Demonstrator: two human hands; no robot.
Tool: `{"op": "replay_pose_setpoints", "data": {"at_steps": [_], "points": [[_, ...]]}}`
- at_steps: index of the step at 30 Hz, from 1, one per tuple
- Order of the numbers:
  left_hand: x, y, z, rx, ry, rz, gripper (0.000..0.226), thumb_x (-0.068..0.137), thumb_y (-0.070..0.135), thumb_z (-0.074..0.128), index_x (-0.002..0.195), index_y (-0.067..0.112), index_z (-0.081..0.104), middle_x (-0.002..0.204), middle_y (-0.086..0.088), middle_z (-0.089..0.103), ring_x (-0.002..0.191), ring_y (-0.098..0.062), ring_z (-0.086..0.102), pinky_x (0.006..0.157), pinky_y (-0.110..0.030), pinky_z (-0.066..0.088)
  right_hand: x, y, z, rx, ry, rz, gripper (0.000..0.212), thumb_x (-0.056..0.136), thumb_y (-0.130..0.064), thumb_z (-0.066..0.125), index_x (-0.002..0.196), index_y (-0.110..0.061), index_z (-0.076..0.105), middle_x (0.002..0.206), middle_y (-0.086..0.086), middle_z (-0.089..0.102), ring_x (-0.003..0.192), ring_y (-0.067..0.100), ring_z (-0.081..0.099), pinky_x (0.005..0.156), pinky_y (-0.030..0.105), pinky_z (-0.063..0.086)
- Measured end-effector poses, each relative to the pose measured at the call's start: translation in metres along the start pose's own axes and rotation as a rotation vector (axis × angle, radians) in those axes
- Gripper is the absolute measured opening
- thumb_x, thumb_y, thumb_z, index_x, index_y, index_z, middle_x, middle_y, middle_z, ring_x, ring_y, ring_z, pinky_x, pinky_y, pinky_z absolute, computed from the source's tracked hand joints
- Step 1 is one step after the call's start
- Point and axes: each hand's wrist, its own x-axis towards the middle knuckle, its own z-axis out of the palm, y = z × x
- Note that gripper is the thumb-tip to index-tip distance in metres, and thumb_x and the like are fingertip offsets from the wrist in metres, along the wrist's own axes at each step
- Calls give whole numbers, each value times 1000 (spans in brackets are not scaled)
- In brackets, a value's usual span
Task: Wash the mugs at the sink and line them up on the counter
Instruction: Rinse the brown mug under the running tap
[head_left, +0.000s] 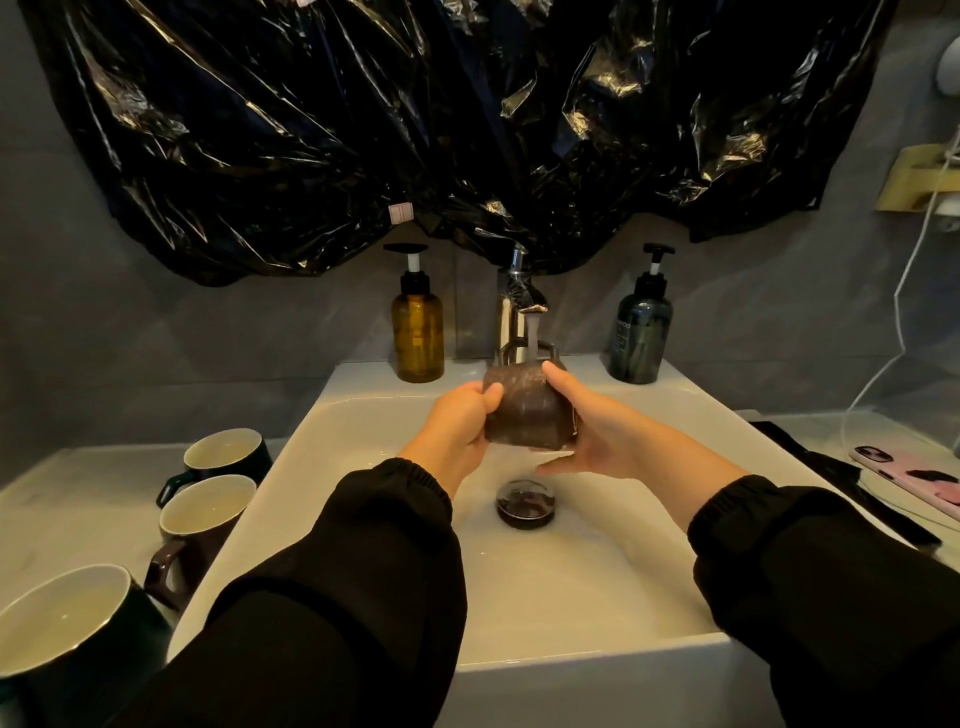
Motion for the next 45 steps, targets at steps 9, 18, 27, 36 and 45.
{"op": "replay_pose_setpoints", "data": {"at_steps": [9, 18, 27, 36, 45], "points": [[1, -6, 8, 274, -43, 56, 12, 94, 19, 56, 104, 14, 61, 111, -8, 61, 108, -24, 54, 99, -42, 42, -4, -4, -19, 65, 81, 1, 47, 83, -42, 67, 121, -21, 50, 122, 14, 56, 109, 34, 54, 86, 49, 52], [0, 3, 1, 228, 33, -22, 15, 96, 20, 53, 106, 10, 54, 112, -11, 59, 109, -26, 56, 92, -37, 49, -1, 2, -13, -66, 44, -63, 52, 83, -32, 69, 126, -20, 41, 120, 13, 54, 106, 32, 57, 89, 49, 52], [-2, -4, 12, 304, -61, 173, 14, 90, 27, 62, 93, 14, 67, 102, -7, 67, 92, -16, 62, 64, -20, 51, -7, 4, -42, 125, -103, -98, 71, 60, -26, 79, 125, -15, 53, 122, 20, 60, 113, 39, 57, 87, 51, 51], [3, -1, 2, 345, 27, 30, 33, 90, 21, 62, 119, 5, 58, 110, -14, 65, 88, -20, 61, 60, -24, 51, -2, 2, -26, -48, -7, -78, 49, 79, -29, 69, 122, -19, 47, 122, 16, 56, 111, 34, 56, 88, 46, 52], [2, -7, 6, 389, -72, 174, 15, 90, 29, 62, 93, 16, 68, 91, -1, 67, 81, -10, 62, 60, -18, 50, -12, 2, -40, 61, -43, -77, 49, 67, -27, 69, 112, -17, 53, 120, 18, 57, 111, 36, 55, 94, 49, 49]]}}
